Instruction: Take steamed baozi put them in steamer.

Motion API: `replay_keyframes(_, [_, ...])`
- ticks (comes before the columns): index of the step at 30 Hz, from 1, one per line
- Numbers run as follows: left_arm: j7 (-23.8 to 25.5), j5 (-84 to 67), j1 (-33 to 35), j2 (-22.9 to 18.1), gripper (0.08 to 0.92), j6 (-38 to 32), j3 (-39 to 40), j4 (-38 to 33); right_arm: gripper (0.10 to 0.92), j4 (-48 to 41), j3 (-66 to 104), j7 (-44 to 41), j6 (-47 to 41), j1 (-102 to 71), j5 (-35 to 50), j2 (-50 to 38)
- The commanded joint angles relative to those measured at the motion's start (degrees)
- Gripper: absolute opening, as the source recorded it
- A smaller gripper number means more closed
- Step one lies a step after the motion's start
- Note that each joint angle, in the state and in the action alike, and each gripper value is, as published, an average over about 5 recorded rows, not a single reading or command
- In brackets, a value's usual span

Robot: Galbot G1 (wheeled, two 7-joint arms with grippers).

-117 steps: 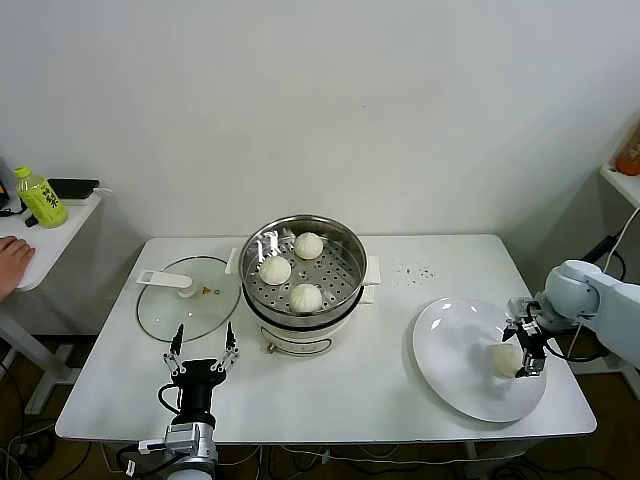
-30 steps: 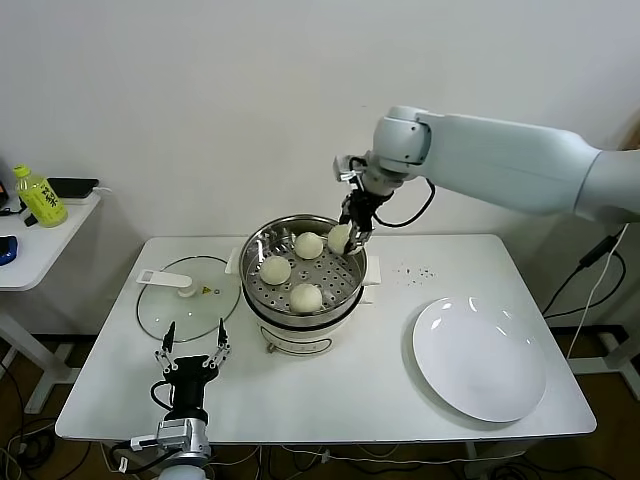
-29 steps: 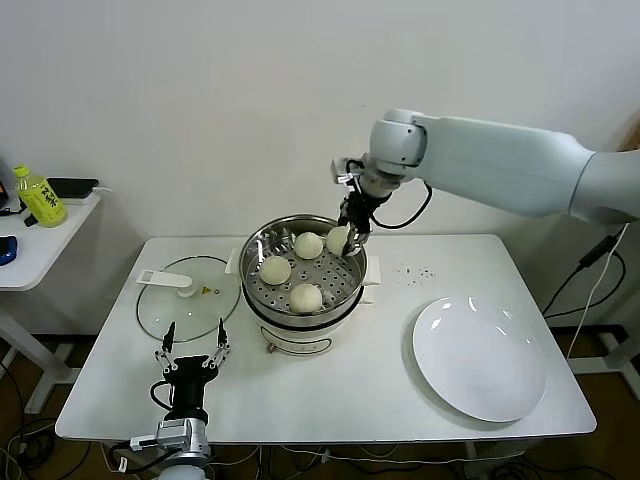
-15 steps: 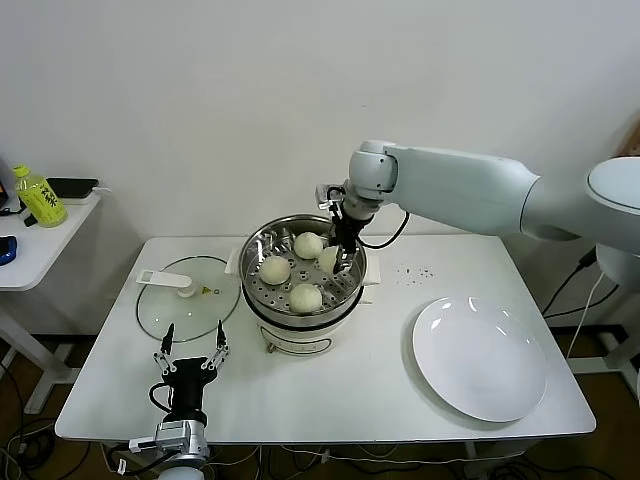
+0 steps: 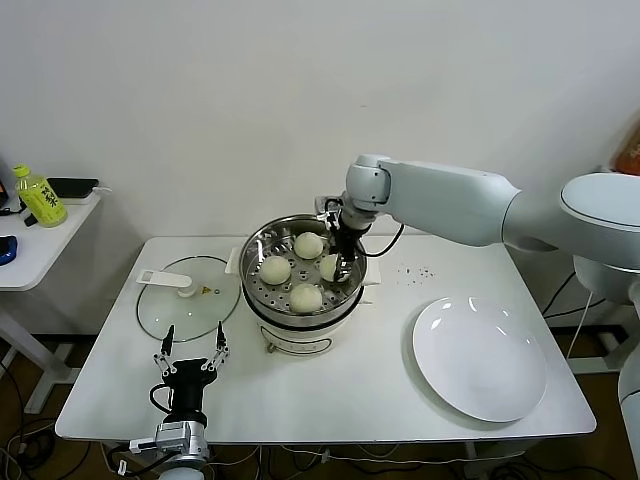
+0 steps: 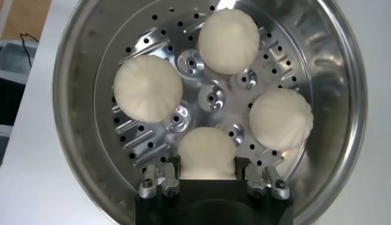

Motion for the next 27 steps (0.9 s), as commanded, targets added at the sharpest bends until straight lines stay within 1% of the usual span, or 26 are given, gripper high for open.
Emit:
replay_keyframes(1, [-0.01, -0.04, -0.01, -0.02, 0.823, -0.04, -0.02, 0.06, 0.581, -1.37, 0.32, 0.0, 0.26, -1.25, -0.85, 0.33])
replay_keyframes(11, [0.01, -0.05, -0.06, -0.01, 0.823, -0.11, 0.06, 0.3, 0.594, -1.33, 0.7, 0.38, 0.52, -1.87, -1.48, 0.24])
replay_keyframes(13, [0.01, -0.06, -0.04, 0.0, 0.823, -0.12, 0.04, 0.28, 0.627, -1.45, 0.7, 0.23, 0.71, -1.7, -1.46, 0.26])
replay_keyframes(19, [0.0, -0.07, -0.13, 0.03, 0.823, -0.06, 0.02, 0.24, 0.786, -1.33, 1.01, -0.82, 1.44, -0.77, -0.82, 0.12])
replay_keyframes(22, [0.0, -0.07, -0.05, 0.06, 0.823, -0.06, 0.01, 0.2, 0.817, -0.91, 1.23, -1.22, 1.76, -0.26, -0.34, -0.1])
replay_keyframes(27, [-0.02, -0.01, -0.01, 0.09, 0.823, -0.04, 0.08, 0.12, 0.822, -0.5, 1.96, -1.86, 2.18, 1.77, 1.11, -0.49])
